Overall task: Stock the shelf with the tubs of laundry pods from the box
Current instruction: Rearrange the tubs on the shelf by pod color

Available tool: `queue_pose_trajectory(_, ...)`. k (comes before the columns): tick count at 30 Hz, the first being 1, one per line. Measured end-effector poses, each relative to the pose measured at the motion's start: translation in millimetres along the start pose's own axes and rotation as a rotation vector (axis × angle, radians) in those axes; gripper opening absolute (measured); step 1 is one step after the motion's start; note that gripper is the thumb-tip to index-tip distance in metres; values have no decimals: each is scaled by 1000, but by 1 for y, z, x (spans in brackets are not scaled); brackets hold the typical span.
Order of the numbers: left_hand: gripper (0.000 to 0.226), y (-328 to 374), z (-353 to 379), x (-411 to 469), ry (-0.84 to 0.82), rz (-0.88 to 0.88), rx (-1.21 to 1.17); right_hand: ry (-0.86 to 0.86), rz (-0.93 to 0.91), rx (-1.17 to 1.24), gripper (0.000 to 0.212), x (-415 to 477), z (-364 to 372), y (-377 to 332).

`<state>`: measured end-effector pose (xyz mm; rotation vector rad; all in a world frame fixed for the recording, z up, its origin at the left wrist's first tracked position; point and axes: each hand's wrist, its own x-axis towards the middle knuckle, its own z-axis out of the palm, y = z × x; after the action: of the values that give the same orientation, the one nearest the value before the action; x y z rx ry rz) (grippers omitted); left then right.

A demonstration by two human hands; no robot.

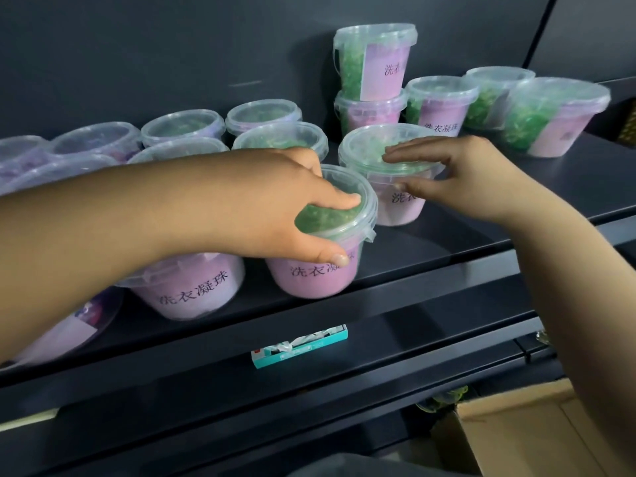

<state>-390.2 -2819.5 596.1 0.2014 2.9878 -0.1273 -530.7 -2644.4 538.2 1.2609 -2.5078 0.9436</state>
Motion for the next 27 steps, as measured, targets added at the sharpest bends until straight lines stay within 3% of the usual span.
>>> queue_pose_trajectory(4, 83, 1, -8, 3, -22, 4, 8, -4, -34, -7, 39, 2, -1, 3)
queue_pose_trajectory(8, 71, -7, -28, 18, 10, -28, -85, -5, -95, -34, 38, 2, -2, 11)
queue_pose_trajectory(14, 41, -32, -51, 90, 321, -153, -142, 30, -60, -80, 35, 4, -15, 38)
queue_pose_trajectory(27, 65, -44, -62, 241, 519, -279, -241, 212, 26, -292, 33, -3, -47, 117)
